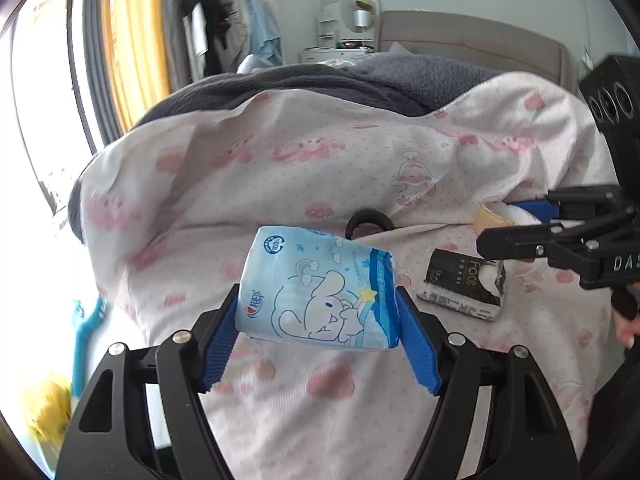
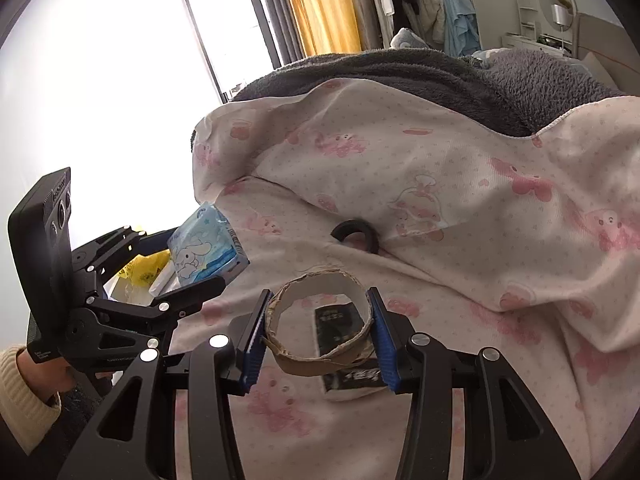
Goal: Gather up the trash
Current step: 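Carry the tissue pack and tape roll over the teal bin with both grippers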
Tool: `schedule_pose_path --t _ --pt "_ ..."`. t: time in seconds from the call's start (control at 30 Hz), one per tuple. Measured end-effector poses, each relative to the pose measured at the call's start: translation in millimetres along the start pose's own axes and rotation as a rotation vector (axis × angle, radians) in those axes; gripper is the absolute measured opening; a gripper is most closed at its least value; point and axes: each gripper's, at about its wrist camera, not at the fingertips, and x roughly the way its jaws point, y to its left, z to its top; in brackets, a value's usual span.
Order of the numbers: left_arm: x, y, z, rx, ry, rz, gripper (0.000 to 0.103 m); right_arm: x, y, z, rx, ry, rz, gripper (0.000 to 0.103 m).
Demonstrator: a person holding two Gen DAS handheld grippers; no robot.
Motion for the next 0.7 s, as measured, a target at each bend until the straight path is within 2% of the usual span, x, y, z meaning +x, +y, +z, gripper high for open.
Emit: schedule_pose_path --t 0.3,0.53,0.7 --pt "-38 22 -27 -0.135 -0.007 0.062 0.075 -12 47 -13 -0.028 -0.010 -0.002 0.047" --pt "-61 41 -53 -0.172 -0.007 0.136 0.075 -13 85 -15 -0.038 -0.025 0.029 0.047" --pt "-70 63 -74 -0.196 0.022 0.206 0.075 -13 116 -10 -0.059 -0.046 0.060 0.047"
